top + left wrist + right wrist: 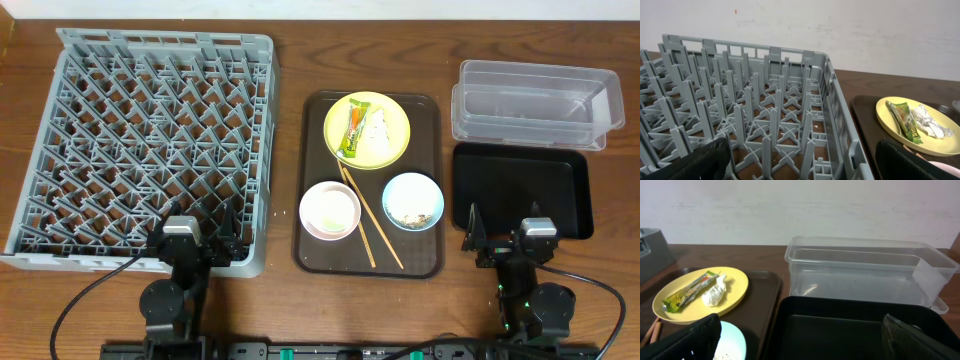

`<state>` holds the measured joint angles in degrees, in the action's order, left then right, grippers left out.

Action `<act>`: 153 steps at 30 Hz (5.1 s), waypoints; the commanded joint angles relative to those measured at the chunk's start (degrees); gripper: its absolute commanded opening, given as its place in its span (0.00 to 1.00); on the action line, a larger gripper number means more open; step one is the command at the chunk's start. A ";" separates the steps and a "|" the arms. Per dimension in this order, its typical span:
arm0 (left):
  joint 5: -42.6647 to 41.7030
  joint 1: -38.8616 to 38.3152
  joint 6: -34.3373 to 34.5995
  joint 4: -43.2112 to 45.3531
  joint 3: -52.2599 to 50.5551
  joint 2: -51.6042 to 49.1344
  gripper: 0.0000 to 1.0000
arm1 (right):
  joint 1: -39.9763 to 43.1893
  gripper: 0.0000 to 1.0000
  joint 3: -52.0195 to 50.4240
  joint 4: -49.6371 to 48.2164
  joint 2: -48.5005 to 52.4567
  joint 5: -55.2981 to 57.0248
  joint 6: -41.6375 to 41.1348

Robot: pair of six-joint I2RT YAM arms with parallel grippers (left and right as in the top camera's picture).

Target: Sort waste into correct bins and load items into the dishwasher

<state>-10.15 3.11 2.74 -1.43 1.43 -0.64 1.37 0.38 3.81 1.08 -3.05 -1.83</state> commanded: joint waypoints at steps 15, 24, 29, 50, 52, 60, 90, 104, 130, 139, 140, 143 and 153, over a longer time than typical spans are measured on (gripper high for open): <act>-0.79 0.13 -0.57 -1.49 -1.20 0.04 0.94 | -0.59 0.99 -0.07 0.24 0.04 -0.39 0.63; -0.76 0.13 -0.57 -1.49 -1.20 0.04 0.94 | -0.59 0.99 -0.07 0.24 0.04 -0.39 0.63; -0.76 0.13 -0.57 -1.49 -1.20 0.04 0.94 | -0.59 0.99 -0.07 0.24 0.04 -0.37 0.63; -0.76 0.13 -0.57 -1.49 -1.20 0.04 0.94 | -0.59 0.99 -0.07 0.24 0.04 -0.37 0.63; -0.76 0.13 -0.57 -1.49 -1.20 0.04 0.94 | -0.59 0.99 -0.07 0.24 0.04 -0.37 0.63; -0.76 0.13 -0.55 -1.49 -1.20 0.04 0.94 | -0.59 0.99 -0.07 0.24 0.04 -0.37 0.63; -1.77 0.15 0.57 -1.14 0.15 0.02 0.94 | -0.59 0.99 0.02 -0.22 0.04 -0.26 -5.31; -0.74 0.15 0.57 -26.36 26.75 -22.08 0.94 | -0.59 0.99 22.10 9.05 19.80 -5.33 -5.57; -1.20 0.13 0.55 -46.03 46.07 -43.41 0.94 | -2.86 0.99 59.19 32.20 63.52 -18.93 -2.56; -1.18 0.13 0.55 -45.90 46.07 -43.47 0.94 | -15.47 0.99 72.76 38.36 77.85 -6.78 -0.15; -1.18 0.13 0.55 -45.90 46.07 -43.47 0.94 | -16.85 0.99 75.41 39.85 80.85 -5.03 0.66; -1.18 0.13 0.55 -45.90 46.07 -43.47 0.94 | -18.97 0.99 79.38 42.18 86.44 -3.61 2.45; -1.18 0.13 0.55 -45.90 46.05 -43.47 0.94 | -20.94 0.99 80.39 30.45 98.29 -6.03 -4.81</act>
<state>-10.61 3.11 3.01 -47.35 46.22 -44.16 -18.98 79.83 35.88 96.51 -10.22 -2.59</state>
